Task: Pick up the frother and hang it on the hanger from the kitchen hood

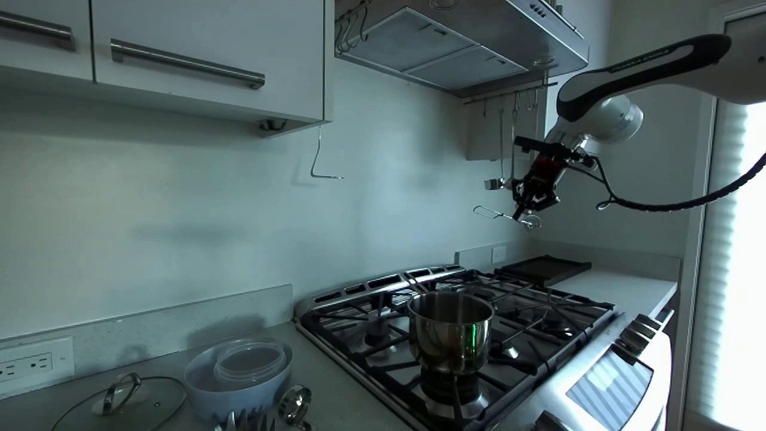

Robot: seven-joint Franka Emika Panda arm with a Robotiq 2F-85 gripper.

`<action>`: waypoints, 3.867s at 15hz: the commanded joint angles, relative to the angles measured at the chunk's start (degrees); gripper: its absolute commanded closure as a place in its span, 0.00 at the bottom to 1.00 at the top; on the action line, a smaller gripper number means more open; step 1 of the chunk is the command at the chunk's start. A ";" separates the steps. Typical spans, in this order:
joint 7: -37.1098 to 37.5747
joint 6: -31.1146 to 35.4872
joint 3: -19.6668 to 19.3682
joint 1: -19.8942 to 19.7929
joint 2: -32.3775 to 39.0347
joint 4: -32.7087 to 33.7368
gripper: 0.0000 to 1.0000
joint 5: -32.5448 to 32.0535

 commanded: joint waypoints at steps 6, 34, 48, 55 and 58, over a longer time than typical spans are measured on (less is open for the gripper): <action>-0.48 1.20 0.41 1.23 0.36 3.42 0.99 2.91; 0.48 4.25 4.28 5.31 5.99 16.62 0.99 23.37; -0.85 12.32 7.01 8.85 11.92 22.67 0.99 34.23; -3.38 14.79 8.21 10.31 14.07 24.15 0.99 41.26; -4.28 16.96 8.72 10.99 14.77 24.78 0.99 41.65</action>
